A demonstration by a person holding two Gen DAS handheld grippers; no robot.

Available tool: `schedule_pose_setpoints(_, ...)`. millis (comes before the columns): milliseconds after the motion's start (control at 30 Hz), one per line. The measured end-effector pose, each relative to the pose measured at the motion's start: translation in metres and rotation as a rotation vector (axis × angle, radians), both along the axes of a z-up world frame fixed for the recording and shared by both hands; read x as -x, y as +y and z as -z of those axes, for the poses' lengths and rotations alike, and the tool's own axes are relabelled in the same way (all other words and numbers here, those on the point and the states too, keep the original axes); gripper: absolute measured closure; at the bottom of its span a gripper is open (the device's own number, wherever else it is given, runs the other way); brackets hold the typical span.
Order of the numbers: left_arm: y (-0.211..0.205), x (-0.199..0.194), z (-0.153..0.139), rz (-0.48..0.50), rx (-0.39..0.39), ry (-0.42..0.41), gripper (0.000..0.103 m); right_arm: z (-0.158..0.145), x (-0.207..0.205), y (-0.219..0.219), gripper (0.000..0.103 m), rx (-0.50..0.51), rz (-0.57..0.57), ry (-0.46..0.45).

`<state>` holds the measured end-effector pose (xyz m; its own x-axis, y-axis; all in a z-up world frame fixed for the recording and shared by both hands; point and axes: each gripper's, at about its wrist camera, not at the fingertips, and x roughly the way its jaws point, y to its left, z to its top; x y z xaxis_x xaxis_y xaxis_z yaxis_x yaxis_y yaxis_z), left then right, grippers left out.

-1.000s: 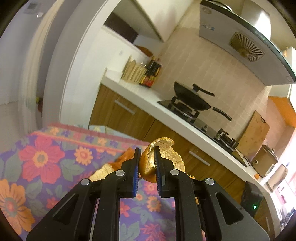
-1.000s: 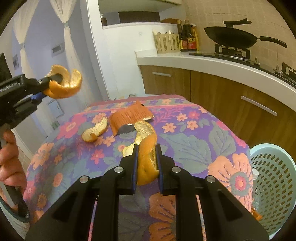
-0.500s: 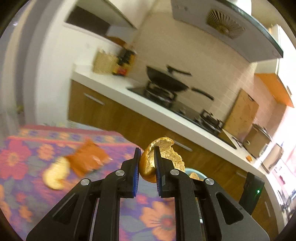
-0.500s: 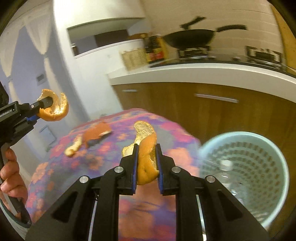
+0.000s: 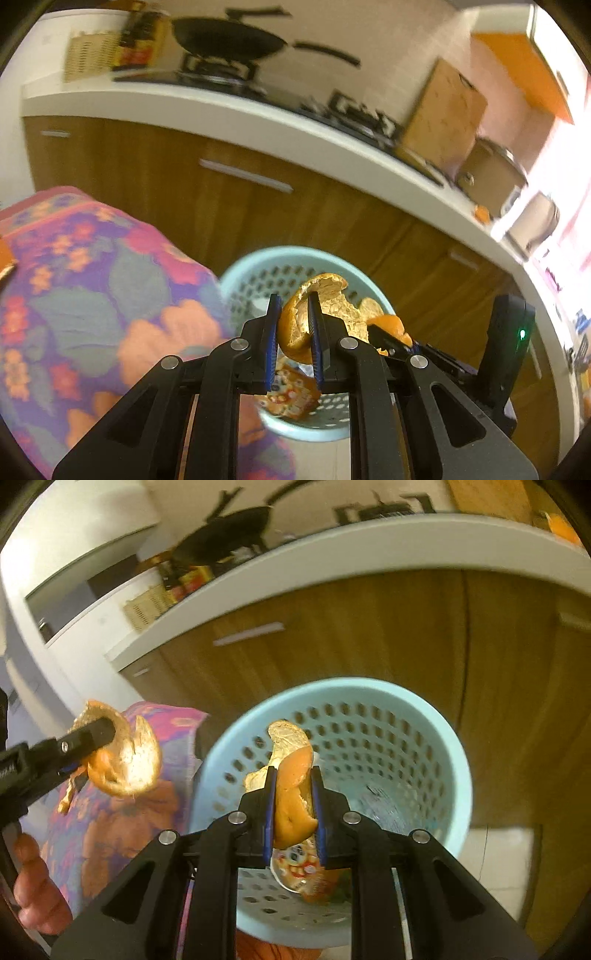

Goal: Collect trash
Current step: 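Carry crust and peel over the wastebasket and open both tools to drop them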

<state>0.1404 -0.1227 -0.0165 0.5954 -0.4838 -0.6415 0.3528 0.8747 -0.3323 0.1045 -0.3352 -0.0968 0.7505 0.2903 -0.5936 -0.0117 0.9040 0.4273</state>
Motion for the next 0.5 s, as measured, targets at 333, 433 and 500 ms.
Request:
schedule_pose_setpoints(333,-0.044,-0.011,0.02,0.048,-0.087,0.035,0.089,0.027,-0.01,-0.027,0.086,-0.055,0.014,0.076)
schedule_pose_setpoints(433,-0.049,-0.013,0.021,0.045,-0.098,0.039,0.088,0.032,-0.009,-0.032,0.084,-0.084,0.013,0.083)
schedule_pose_setpoints(500,-0.053,-0.014,0.023,0.048,-0.11,0.045,0.088,0.033,-0.007,-0.035,0.083,-0.088,0.017,0.082)
